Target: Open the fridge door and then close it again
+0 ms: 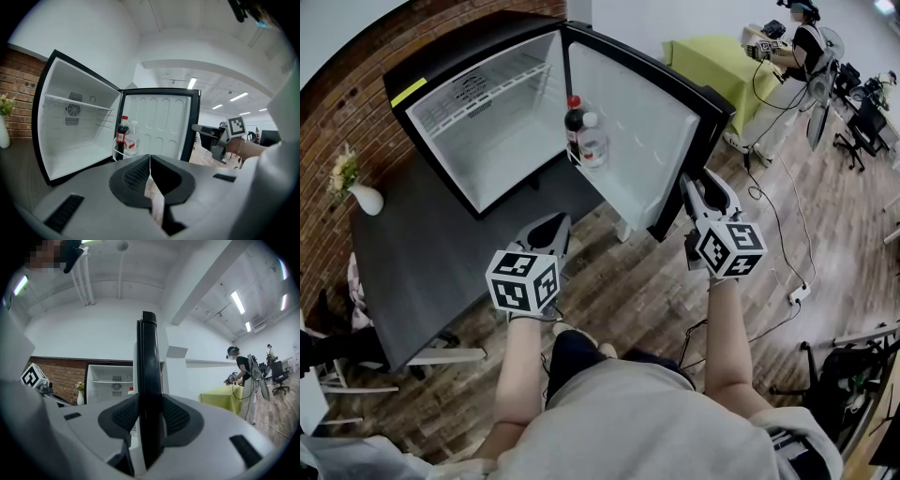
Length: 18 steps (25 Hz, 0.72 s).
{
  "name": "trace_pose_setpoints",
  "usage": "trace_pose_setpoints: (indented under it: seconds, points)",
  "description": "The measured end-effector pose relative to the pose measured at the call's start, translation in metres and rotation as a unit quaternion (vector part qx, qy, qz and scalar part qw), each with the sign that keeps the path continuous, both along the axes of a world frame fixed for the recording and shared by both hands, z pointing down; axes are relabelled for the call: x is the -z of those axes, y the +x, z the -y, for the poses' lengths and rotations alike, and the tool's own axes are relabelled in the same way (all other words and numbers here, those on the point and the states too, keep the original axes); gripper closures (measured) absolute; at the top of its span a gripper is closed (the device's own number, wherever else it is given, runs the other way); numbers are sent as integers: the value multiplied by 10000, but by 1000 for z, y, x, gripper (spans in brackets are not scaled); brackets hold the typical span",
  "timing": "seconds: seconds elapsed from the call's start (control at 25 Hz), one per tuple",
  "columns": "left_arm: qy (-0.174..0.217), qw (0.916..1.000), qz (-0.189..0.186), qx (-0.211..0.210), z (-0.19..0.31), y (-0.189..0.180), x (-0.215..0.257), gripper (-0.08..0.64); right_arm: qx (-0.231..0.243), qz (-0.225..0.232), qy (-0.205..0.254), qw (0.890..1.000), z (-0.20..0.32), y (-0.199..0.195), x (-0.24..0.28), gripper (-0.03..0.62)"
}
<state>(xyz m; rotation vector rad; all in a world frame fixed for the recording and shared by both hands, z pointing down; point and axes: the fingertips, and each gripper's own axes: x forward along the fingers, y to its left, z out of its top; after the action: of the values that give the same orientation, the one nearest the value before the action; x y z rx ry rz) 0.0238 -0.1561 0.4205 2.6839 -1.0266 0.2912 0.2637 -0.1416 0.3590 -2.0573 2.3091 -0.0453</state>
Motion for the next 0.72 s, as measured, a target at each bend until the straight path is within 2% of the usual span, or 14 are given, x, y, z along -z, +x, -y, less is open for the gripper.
trace_pose_setpoints:
  seconds: [0.36, 0.72]
  points:
    - [-27, 10000, -68, 21, -3, -2, 2, 552, 42, 65, 29, 10000, 0, -4, 0, 451]
    - [-96, 9999, -75, 59, -17, -5, -7, 552, 330, 25, -24, 9994, -9, -28, -6, 451]
